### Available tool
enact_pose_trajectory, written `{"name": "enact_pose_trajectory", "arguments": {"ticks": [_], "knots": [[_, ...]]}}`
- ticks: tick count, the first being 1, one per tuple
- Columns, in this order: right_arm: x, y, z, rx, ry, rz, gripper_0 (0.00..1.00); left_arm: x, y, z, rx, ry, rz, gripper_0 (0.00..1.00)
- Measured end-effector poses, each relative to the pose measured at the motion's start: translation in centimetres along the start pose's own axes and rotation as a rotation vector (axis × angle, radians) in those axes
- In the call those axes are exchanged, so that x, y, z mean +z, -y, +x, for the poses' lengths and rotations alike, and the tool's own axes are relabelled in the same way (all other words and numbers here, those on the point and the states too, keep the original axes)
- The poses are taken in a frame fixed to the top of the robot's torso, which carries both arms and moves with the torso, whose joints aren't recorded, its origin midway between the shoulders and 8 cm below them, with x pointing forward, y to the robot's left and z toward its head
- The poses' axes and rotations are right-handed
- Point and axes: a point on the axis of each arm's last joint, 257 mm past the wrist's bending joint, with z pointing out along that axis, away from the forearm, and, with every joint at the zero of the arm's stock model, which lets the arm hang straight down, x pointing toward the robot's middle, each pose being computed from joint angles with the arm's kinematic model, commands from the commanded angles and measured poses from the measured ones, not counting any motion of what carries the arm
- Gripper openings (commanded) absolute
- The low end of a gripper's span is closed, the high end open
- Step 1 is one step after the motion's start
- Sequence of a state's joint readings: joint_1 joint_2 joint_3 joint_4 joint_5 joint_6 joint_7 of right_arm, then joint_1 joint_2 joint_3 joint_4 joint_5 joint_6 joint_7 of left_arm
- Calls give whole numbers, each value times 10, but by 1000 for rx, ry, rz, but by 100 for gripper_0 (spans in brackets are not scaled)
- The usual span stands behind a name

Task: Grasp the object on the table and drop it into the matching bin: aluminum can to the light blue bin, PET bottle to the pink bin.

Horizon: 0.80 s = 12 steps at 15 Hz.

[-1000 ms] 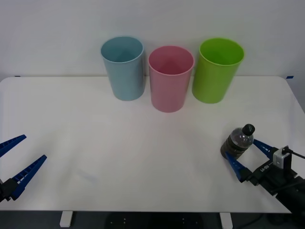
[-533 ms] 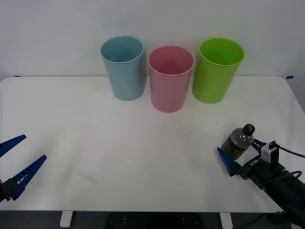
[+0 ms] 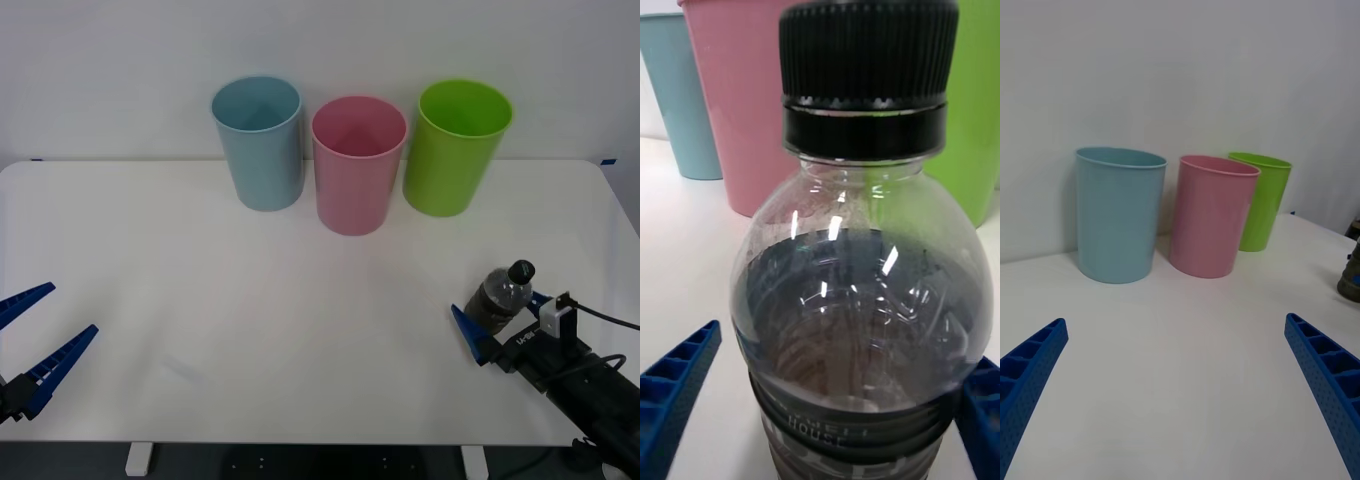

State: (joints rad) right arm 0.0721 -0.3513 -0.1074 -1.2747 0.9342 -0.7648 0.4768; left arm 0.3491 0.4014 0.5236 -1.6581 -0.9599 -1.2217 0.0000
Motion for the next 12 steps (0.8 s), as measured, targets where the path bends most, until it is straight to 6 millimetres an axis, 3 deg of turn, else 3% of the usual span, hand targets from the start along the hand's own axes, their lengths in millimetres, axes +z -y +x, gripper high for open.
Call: {"name": "enact_pose_trajectory", "arguments": {"ticks": [9,12], "knots": [[1,0,-2,-1,4,-1,0,0,0,0,0,0,0,100],[4,1,-11,1,22,-2,0,0,0,0,0,0,0,100]]}}
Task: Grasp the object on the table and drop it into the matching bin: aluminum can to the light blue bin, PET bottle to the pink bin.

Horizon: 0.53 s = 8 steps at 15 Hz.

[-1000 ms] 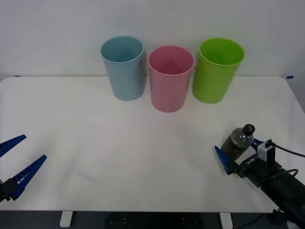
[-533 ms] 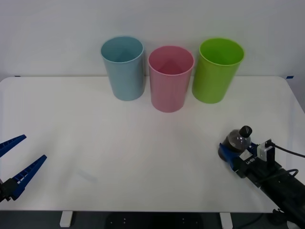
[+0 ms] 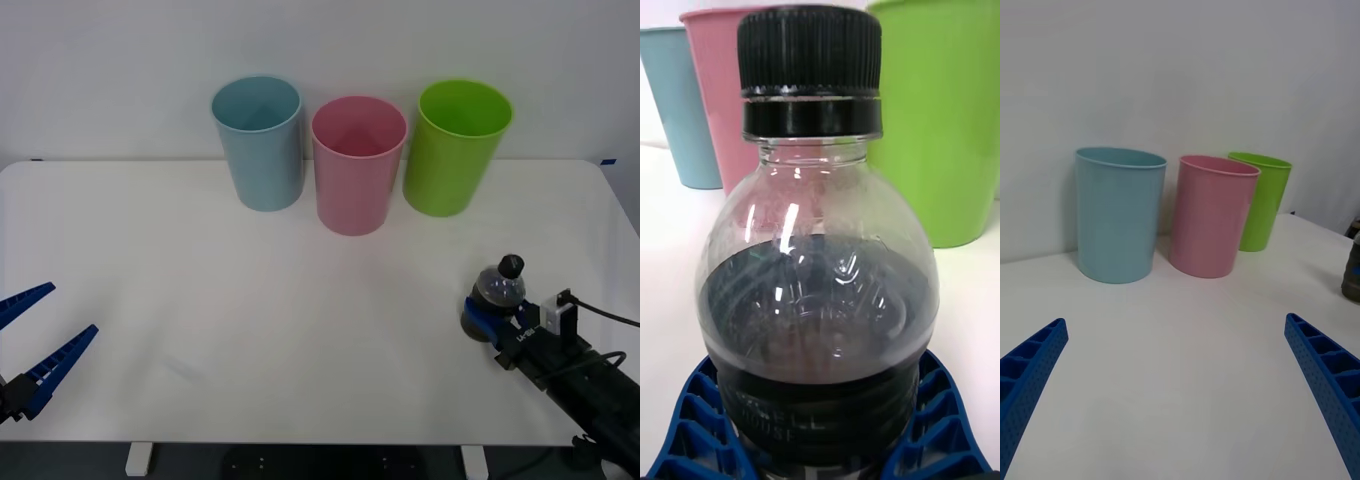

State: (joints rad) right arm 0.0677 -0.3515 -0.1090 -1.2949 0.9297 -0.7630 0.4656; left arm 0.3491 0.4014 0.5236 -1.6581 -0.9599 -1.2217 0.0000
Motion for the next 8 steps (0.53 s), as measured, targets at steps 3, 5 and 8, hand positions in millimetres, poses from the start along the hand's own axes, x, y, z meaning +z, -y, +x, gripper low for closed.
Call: {"name": "enact_pose_trajectory", "arguments": {"ticks": [3,5,8], "knots": [[2,2,-15,-3,21,8,0,0,0,0,0,0,0,100],[3,2,-26,20,38,4,0,0,0,0,0,0,0,100],[5,1,-47,42,68,-14,0,0,0,0,0,0,0,100]]}}
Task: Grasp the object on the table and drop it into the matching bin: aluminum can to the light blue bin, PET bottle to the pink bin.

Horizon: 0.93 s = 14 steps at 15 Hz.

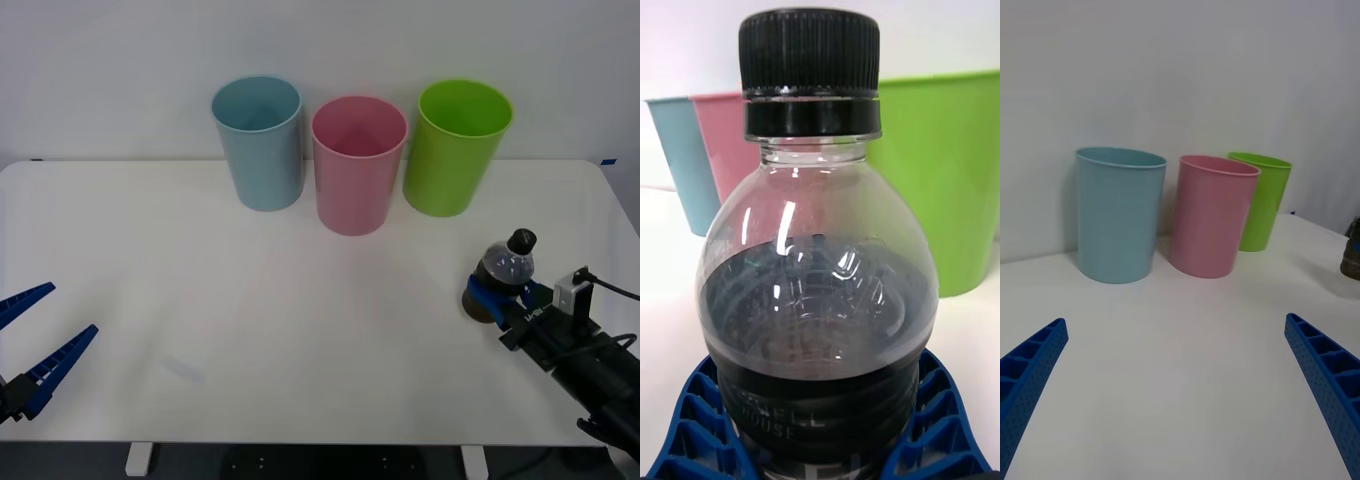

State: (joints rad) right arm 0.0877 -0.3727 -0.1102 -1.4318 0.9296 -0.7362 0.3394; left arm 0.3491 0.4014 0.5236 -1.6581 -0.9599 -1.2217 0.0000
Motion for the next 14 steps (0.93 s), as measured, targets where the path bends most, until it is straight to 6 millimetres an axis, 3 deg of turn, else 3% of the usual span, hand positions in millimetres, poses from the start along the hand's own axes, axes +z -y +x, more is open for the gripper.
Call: {"name": "enact_pose_trajectory", "arguments": {"ticks": [7,14], "knots": [[6,-7,-57,67,66,-69,0,0,0,0,0,0,0,100],[18,-27,-125,165,138,-194,0,0,0,0,0,0,0,100]]}}
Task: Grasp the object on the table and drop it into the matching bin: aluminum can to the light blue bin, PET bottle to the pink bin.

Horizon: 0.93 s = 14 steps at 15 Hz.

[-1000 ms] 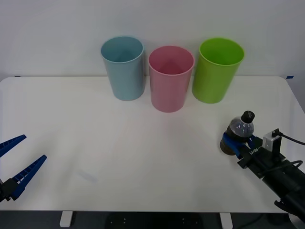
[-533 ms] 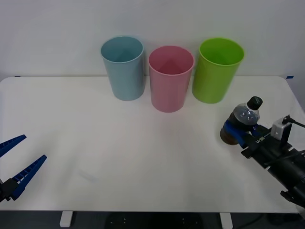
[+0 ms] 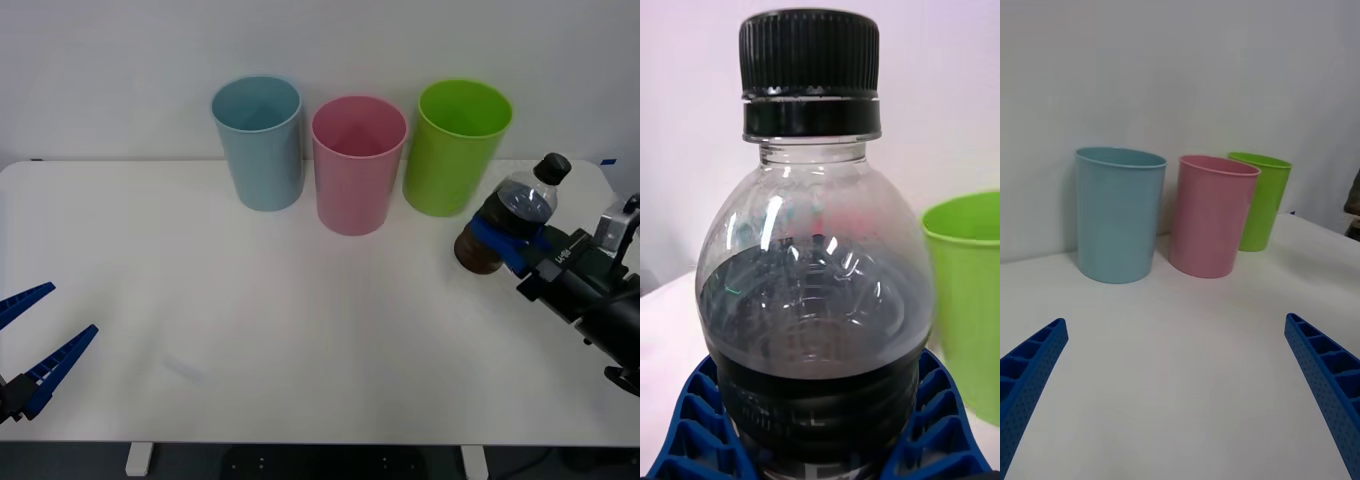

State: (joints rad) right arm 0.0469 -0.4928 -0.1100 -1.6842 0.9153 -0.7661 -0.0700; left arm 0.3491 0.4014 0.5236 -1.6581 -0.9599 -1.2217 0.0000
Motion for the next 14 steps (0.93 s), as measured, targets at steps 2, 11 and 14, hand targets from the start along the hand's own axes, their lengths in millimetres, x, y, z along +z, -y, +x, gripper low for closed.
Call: {"name": "enact_pose_trajectory", "arguments": {"ticks": [2,11,14], "knots": [[15,-6,-17,27,23,-38,0,0,0,0,0,0,0,100],[65,-15,-73,-34,67,-113,0,0,0,0,0,0,0,100],[81,-15,-80,-46,58,-108,0,0,0,0,0,0,0,100]]}}
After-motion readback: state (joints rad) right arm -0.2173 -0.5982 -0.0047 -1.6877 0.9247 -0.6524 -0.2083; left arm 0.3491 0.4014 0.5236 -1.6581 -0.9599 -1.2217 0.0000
